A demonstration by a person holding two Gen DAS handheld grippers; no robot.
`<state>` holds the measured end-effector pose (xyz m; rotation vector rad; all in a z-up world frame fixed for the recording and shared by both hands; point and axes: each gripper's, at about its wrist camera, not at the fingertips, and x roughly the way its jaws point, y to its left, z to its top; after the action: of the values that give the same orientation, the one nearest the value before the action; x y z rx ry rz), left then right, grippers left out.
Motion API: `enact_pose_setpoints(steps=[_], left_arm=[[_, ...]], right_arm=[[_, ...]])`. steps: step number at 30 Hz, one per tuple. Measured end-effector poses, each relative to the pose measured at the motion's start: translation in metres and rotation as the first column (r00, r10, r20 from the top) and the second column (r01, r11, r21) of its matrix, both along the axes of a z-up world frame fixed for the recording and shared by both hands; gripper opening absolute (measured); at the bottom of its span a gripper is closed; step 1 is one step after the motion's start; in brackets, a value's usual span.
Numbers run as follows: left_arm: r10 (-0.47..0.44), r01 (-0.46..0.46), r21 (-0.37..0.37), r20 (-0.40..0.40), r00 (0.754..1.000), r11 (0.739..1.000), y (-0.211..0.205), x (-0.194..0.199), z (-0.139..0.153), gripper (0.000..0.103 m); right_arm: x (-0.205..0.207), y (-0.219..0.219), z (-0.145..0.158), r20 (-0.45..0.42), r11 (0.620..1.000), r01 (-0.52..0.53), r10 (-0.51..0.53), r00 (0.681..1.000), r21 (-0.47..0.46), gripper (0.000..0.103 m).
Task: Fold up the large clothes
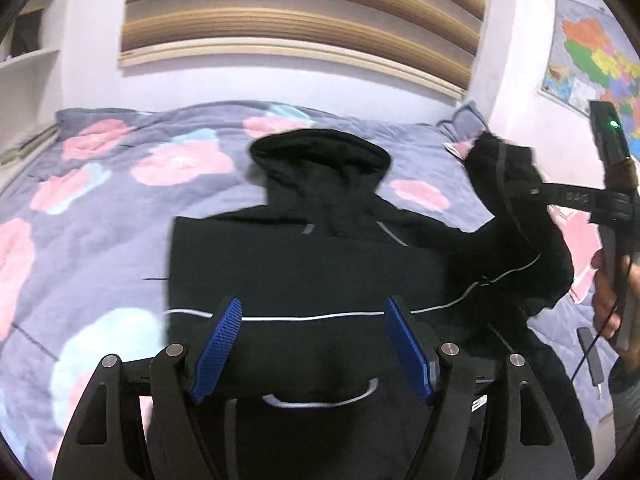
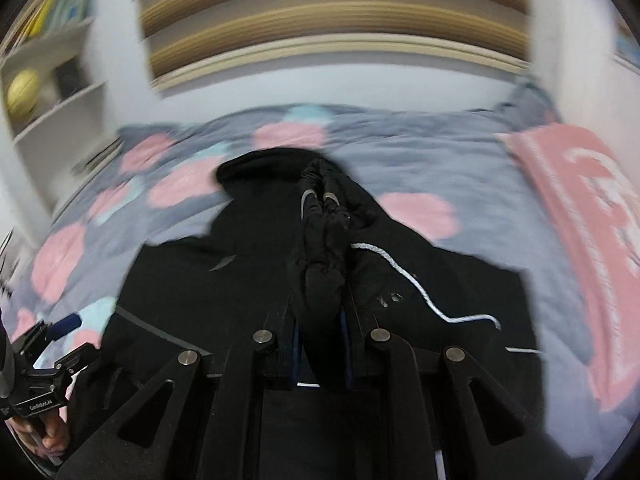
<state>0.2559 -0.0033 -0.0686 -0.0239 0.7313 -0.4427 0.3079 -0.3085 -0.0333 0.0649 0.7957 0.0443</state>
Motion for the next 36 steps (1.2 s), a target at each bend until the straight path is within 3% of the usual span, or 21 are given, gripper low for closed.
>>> enact_pose_setpoints(steps=[6, 7, 9, 11, 13, 16, 20, 26, 29, 30, 33, 34, 36], left_arm=[[0.049, -0.049, -0.016, -0.013, 0.999, 0.999, 0.039, 0.001, -0.009, 0.075], [0.064, -0.064, -0.025, -0.031, 0.998, 0.998, 0.046, 0.004, -0.013, 0.075], [0.075, -0.077, -0.036, -0.054, 0.996, 0.996, 0.055, 0.008, -0.02, 0.075], [0.075, -0.079, -0.047, -0.072, 0.995, 0.996, 0.066, 0.01, -0.027, 0.075], [0.068, -0.072, -0.046, -0.085, 0.994, 0.996, 0.073, 0.014, -0.033, 0.075], [0.058, -0.066, -0.065, -0.117, 0.991, 0.996, 0.077, 0.025, -0.041, 0.075], [0.007, -0.029, -0.123, -0.176, 0.984, 0.992, 0.063, 0.041, -0.052, 0.075], [-0.038, -0.023, -0.193, -0.303, 0.952, 0.981, 0.022, 0.087, -0.08, 0.075], [-0.011, -0.074, -0.211, -0.372, 0.928, 0.975, 0.008, 0.113, -0.101, 0.075], [-0.001, -0.09, -0.211, -0.399, 0.917, 0.973, 0.003, 0.121, -0.11, 0.071], [-0.028, -0.062, -0.204, -0.411, 0.911, 0.977, -0.012, 0.13, -0.116, 0.03], [-0.034, -0.048, -0.194, -0.398, 0.917, 0.98, -0.017, 0.129, -0.113, 0.022], [-0.04, -0.019, -0.172, -0.332, 0.942, 0.985, -0.018, 0.123, -0.098, 0.02]], right_arm=[[0.024, 0.109, -0.028, -0.034, 0.983, -0.183, 0.183, 0.982, 0.011, 0.024], [0.025, 0.122, -0.033, -0.043, 0.979, -0.204, 0.205, 0.978, 0.013, 0.027], [0.034, 0.14, -0.05, -0.098, 0.969, -0.243, 0.247, 0.964, 0.047, 0.046], [0.037, 0.14, -0.058, -0.116, 0.963, -0.251, 0.262, 0.958, 0.097, 0.051], [0.032, 0.123, -0.059, -0.113, 0.96, -0.241, 0.258, 0.96, 0.144, 0.052], [0.022, 0.084, -0.055, -0.105, 0.959, -0.205, 0.228, 0.968, 0.195, 0.065], [0.001, 0.021, -0.047, -0.082, 0.99, -0.105, 0.112, 0.99, 0.089, 0.065], [-0.012, -0.061, -0.078, -0.12, 0.996, 0.073, -0.067, 0.991, 0.042, 0.065], [-0.011, -0.081, -0.11, -0.177, 0.993, 0.093, -0.078, 0.981, 0.079, 0.065], [-0.01, -0.082, -0.12, -0.194, 0.991, 0.092, -0.073, 0.978, 0.092, 0.065], [-0.007, -0.081, -0.137, -0.218, 0.992, 0.092, -0.071, 0.973, 0.09, 0.065], [-0.008, -0.08, -0.136, -0.214, 0.992, 0.09, -0.07, 0.974, 0.086, 0.065], [-0.01, -0.081, -0.127, -0.2, 0.991, 0.082, -0.059, 0.978, 0.108, 0.065]])
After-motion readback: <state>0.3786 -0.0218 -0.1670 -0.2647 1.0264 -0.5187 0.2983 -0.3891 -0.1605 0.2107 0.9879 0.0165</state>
